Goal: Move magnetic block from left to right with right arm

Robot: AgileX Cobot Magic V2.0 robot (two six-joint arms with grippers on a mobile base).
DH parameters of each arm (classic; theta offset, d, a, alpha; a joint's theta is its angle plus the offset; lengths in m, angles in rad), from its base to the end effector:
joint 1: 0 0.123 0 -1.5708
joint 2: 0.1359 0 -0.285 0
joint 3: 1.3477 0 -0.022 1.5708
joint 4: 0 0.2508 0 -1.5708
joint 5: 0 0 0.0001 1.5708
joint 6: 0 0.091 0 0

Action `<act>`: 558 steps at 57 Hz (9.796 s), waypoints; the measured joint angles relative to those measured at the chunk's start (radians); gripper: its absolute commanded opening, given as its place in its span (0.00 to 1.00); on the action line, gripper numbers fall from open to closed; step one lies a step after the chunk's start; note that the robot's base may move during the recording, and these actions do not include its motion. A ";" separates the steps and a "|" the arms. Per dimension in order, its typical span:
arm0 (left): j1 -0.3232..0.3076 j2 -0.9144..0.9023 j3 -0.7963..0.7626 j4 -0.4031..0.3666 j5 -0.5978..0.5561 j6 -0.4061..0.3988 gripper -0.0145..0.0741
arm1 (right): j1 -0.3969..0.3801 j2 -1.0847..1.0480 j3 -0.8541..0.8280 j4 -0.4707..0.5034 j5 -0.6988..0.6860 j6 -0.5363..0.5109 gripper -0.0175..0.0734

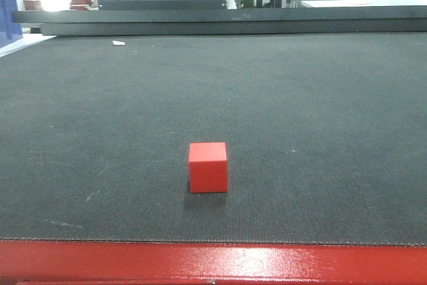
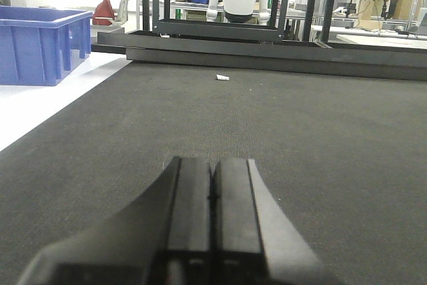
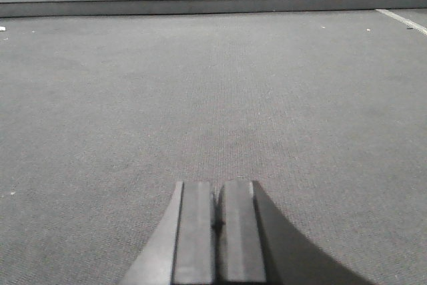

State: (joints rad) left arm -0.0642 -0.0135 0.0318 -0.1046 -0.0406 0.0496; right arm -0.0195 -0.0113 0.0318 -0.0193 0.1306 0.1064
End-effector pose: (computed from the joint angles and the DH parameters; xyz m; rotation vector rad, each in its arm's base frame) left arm 0.0562 -0.0032 0.2068 0.0033 1.4622 -0.0940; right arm 0.0568 -0.0013 0.1912 0.0892 1.6325 0.0499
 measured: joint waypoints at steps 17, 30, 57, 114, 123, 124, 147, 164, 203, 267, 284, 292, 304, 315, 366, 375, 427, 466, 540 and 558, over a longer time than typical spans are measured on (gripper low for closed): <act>0.000 0.000 0.000 0.000 0.000 0.000 0.02 | 0.000 0.000 0.000 0.000 0.000 0.000 0.26; 0.000 0.000 0.000 0.000 0.000 0.000 0.02 | 0.000 0.000 0.000 0.000 0.000 0.000 0.26; 0.000 0.000 0.000 0.000 0.000 0.000 0.02 | 0.000 0.000 0.000 0.000 -0.013 0.000 0.26; 0.000 0.000 0.000 0.000 0.000 0.000 0.02 | 0.207 0.969 -0.677 -0.087 0.534 0.255 0.89; 0.000 0.000 0.000 0.000 0.000 0.000 0.02 | 0.327 1.119 -0.815 -0.091 0.662 0.391 0.88; 0.000 0.000 0.000 0.000 0.000 0.000 0.02 | 0.345 1.142 -0.836 -0.091 0.684 0.406 0.88; 0.000 0.000 0.000 0.000 0.000 0.000 0.02 | 0.569 1.518 -1.184 -0.037 0.943 0.554 0.88; 0.000 0.000 0.000 0.000 0.000 0.000 0.02 | 0.693 1.705 -1.373 -0.028 0.975 0.607 0.88; 0.000 0.000 0.000 0.000 0.000 0.000 0.02 | 0.804 1.962 -1.586 -0.004 0.966 0.655 0.88; 0.000 0.000 0.000 0.000 0.000 0.000 0.02 | 0.804 1.969 -1.576 -0.029 0.954 0.673 0.53; 0.000 0.000 0.000 0.000 0.000 0.000 0.02 | 0.736 1.739 -1.374 -0.091 0.839 0.619 0.53; 0.000 0.000 0.000 0.000 0.000 0.000 0.02 | 0.661 1.595 -1.212 -0.095 0.744 0.534 0.53; 0.000 0.000 0.000 0.000 0.000 0.000 0.02 | 0.515 1.395 -0.990 -0.025 0.610 0.318 0.53; 0.000 0.000 0.000 0.000 0.000 0.000 0.02 | 0.355 1.223 -0.836 0.073 0.533 0.028 0.53; 0.000 0.000 0.000 0.000 0.000 0.000 0.02 | 0.051 0.415 -0.406 0.019 0.094 -0.113 0.53; 0.000 0.000 0.000 0.000 0.000 0.000 0.02 | 0.051 0.281 -0.399 0.012 0.085 -0.113 0.53; 0.000 0.000 0.000 0.000 0.000 0.000 0.02 | 0.051 0.211 -0.399 0.008 0.080 -0.113 0.53; 0.000 0.000 0.000 0.000 0.000 0.000 0.02 | 0.051 0.211 -0.399 0.008 0.080 -0.113 0.53; 0.000 0.000 0.000 0.000 0.000 0.000 0.02 | 0.051 0.211 -0.399 0.008 0.080 -0.113 0.53; 0.000 0.000 0.000 0.000 0.000 0.000 0.02 | 0.051 0.211 -0.399 0.008 0.080 -0.113 0.53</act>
State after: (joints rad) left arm -0.0642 -0.0135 0.0318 -0.1046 -0.0406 0.0496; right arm 0.0320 0.1998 -0.3669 -0.0114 0.2101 -0.0069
